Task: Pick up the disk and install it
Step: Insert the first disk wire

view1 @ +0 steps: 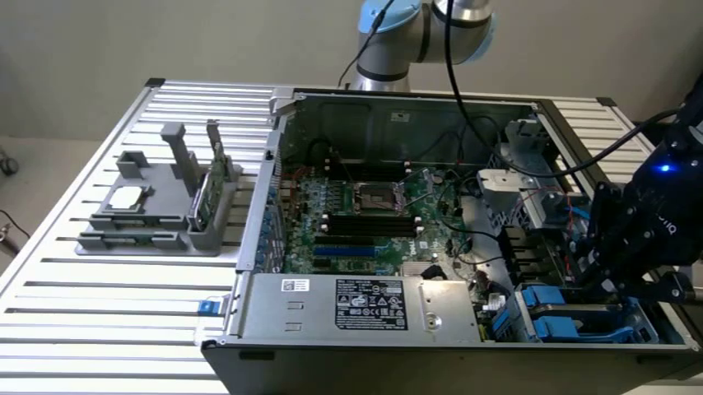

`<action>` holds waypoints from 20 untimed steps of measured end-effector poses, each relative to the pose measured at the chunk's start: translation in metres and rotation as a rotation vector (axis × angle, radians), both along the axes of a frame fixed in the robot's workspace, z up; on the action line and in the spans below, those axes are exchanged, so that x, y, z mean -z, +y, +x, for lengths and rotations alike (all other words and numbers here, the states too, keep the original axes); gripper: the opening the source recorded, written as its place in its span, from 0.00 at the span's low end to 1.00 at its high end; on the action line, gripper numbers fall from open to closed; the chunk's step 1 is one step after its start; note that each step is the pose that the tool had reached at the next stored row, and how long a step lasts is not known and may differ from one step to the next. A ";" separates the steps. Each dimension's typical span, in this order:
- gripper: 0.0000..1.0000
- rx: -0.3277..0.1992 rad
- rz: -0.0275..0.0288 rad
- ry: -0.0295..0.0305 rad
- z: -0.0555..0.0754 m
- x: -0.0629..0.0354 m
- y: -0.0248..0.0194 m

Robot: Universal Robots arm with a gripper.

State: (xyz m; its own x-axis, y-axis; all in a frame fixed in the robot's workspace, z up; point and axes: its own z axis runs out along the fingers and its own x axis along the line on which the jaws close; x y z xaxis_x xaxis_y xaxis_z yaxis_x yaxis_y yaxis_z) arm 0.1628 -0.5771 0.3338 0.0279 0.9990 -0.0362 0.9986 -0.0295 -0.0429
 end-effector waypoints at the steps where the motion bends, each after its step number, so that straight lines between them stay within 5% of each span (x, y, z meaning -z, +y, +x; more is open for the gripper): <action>1: 0.16 -0.003 -0.0001 0.0000 0.000 0.0003 0.0000; 17: 0.16 -0.015 -0.0004 -0.0004 0.001 0.0021 -0.0001; 20: 0.25 -0.015 -0.0007 0.0002 0.001 -0.0059 -0.0002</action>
State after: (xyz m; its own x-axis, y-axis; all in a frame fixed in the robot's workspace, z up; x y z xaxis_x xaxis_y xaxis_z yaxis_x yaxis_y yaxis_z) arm 0.1634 -0.5773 0.3397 0.0128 0.9992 -0.0369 0.9990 -0.0143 -0.0430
